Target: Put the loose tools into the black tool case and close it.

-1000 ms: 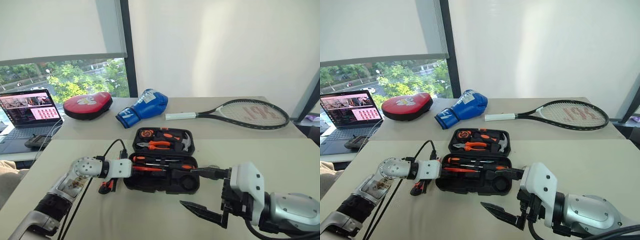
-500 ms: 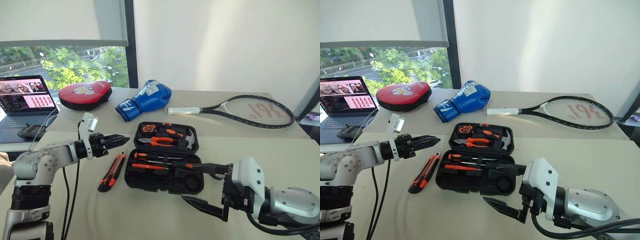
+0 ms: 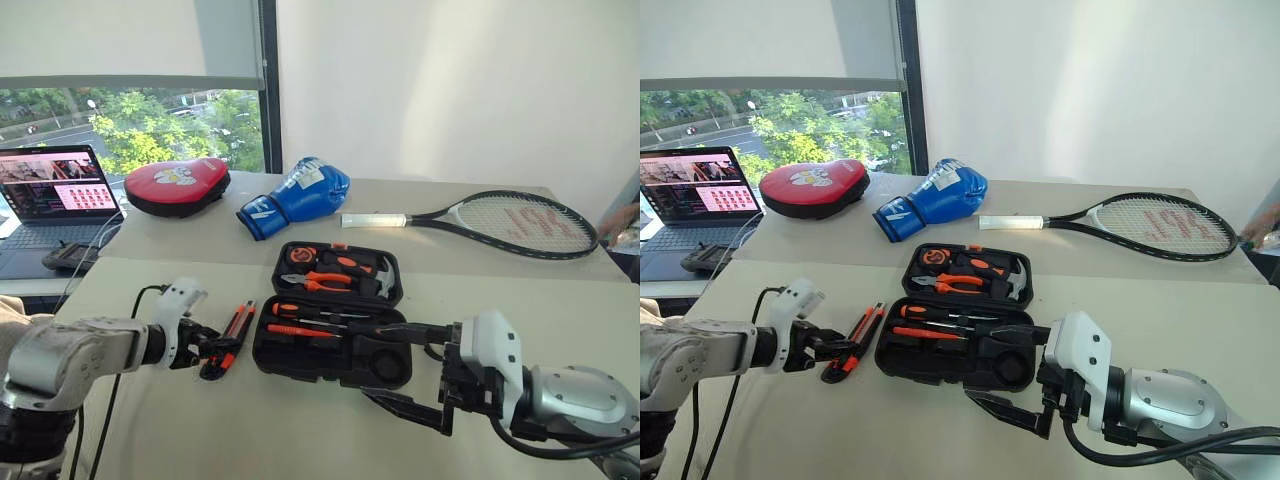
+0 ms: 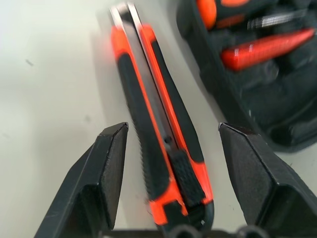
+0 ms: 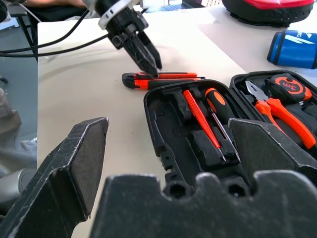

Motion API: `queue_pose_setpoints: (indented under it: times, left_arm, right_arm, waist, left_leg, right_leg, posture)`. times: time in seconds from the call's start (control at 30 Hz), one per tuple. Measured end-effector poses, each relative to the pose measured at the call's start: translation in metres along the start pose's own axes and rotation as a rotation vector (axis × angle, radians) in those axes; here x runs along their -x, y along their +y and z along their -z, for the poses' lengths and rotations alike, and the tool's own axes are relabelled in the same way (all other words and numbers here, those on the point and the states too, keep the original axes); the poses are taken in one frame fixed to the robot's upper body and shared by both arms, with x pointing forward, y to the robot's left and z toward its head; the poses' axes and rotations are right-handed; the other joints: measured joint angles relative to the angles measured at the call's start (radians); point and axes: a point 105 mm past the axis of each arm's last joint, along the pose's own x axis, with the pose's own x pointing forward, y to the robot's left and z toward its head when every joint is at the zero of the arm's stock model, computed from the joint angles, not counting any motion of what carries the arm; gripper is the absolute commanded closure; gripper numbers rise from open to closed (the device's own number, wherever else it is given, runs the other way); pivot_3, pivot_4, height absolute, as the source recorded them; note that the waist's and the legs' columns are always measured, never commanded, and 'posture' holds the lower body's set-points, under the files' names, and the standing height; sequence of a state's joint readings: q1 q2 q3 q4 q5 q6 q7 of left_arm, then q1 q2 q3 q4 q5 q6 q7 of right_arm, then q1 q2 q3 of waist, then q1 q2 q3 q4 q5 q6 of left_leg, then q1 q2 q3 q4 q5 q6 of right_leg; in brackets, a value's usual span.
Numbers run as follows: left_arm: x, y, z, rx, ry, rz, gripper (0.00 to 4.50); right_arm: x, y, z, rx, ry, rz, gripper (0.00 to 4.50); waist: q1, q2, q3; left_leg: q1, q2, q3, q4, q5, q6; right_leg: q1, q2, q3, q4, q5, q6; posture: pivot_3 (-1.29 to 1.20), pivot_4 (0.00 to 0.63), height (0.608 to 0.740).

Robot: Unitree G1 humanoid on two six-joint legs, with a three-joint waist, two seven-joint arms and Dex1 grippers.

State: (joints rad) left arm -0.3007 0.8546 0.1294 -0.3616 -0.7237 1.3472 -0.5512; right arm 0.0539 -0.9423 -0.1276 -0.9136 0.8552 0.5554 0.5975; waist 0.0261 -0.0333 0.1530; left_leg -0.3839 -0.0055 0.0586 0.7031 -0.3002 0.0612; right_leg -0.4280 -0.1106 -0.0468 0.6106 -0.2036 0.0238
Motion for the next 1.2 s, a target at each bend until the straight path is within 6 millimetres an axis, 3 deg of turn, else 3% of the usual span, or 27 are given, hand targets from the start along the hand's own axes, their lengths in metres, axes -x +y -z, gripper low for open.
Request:
queue_pose_setpoints:
  times: [0.07,0.1,0.2,0.37,0.47,0.57,0.6,0.7,0.83,1.03,1.2]
  left_arm:
    - [-0.004,-0.001,0.002,-0.02,0.007,-0.039,1.36]
    - [-0.005,-0.002,0.003,-0.033,0.005,-0.055,1.87]
    - [-0.012,-0.003,0.004,-0.078,-0.026,-0.116,2.72]
    - [-0.016,-0.001,-0.002,-0.056,-0.14,-0.094,2.8]
    - [-0.008,-0.001,-0.035,-0.042,-0.328,0.061,2.8]
    - [0.018,-0.024,-0.076,-0.303,-0.389,0.276,2.8]
    - [0.02,-0.028,-0.078,-0.34,-0.387,0.304,2.8]
    - [0.002,-0.048,-0.068,-0.595,-0.256,0.484,2.8]
    - [-0.031,-0.053,-0.046,-0.772,-0.087,0.626,2.8]
    - [-0.046,-0.056,-0.055,-0.965,-0.056,0.667,2.8]
    - [-0.066,-0.062,-0.049,-1.039,0.008,0.697,2.8]
  right_arm:
    - [0.0,0.0,0.001,0.0,0.003,0.001,0.0]
    - [0.0,0.0,0.001,0.001,0.004,0.002,0.0]
    - [0.0,0.0,0.002,-0.005,0.011,0.005,0.0]
    - [0.0,0.001,0.003,-0.014,0.012,0.014,0.0]
    - [0.001,0.004,0.006,-0.03,0.015,0.017,0.0]
    - [0.002,0.003,0.005,-0.029,0.015,0.024,0.0]
    - [0.002,0.003,0.005,-0.028,0.015,0.026,0.0]
    - [0.005,0.0,0.005,-0.023,0.018,0.052,0.0]
    - [0.01,-0.001,0.006,-0.024,0.036,0.082,0.0]
    - [0.021,0.004,0.012,-0.055,0.085,0.113,0.0]
    - [0.027,0.006,0.009,-0.045,0.092,0.13,0.0]
  waist:
    - [0.0,0.0,0.0]
    - [0.001,0.0,0.0]
    - [0.009,0.002,0.0]
    - [0.016,0.004,0.001]
    - [0.021,-0.001,0.004]
    - [0.017,0.001,0.003]
    - [0.016,0.002,0.003]
    - [0.014,0.008,0.002]
    - [0.013,0.005,0.004]
    - [0.015,0.005,0.004]
    - [0.01,0.005,0.004]
  left_leg:
    - [0.001,0.0,0.0,0.0,0.0,0.0]
    - [0.002,0.0,0.0,0.0,0.0,0.0]
    - [0.006,0.0,0.0,0.0,0.0,0.0]
    - [0.006,0.001,0.0,0.0,-0.001,0.002]
    - [-0.001,0.003,-0.001,0.002,0.002,-0.001]
    - [-0.004,0.003,0.001,0.003,0.006,-0.007]
    - [-0.004,0.003,0.001,0.003,0.006,-0.006]
    - [0.001,0.002,0.006,0.002,0.003,0.0]
    - [-0.002,0.003,0.006,0.005,-0.001,0.006]
    - [-0.003,0.004,0.005,0.011,-0.003,0.01]
    - [-0.003,0.004,0.005,0.015,-0.004,0.012]
  right_leg:
    - [0.001,0.0,0.0,0.0,0.0,0.0]
    - [0.002,0.0,0.0,0.0,0.0,-0.001]
    - [0.005,-0.002,0.002,0.0,0.001,-0.002]
    - [0.004,-0.001,0.002,0.001,0.001,-0.006]
    - [-0.001,0.003,-0.004,0.001,0.004,-0.011]
    - [-0.004,0.012,-0.007,0.001,0.005,-0.013]
    - [-0.003,0.012,-0.007,0.0,0.005,-0.013]
    - [0.001,0.013,-0.004,0.0,0.005,-0.013]
    - [-0.001,0.016,-0.004,-0.001,0.006,-0.011]
    - [0.0,0.016,-0.003,0.0,0.007,-0.007]
    - [0.002,0.017,-0.001,0.0,0.008,-0.005]
  posture:
    - [0.0,0.15,0.74]
    - [0.0,0.15,0.74]
    - [0.0,0.15,0.74]
    - [0.0,0.15,0.74]
    - [0.0,0.15,0.74]
    - [0.0,0.15,0.74]
    - [0.0,0.15,0.74]
    - [0.0,0.15,0.74]
    - [0.0,0.15,0.74]
    - [0.0,0.15,0.74]
    - [0.0,0.15,0.74]
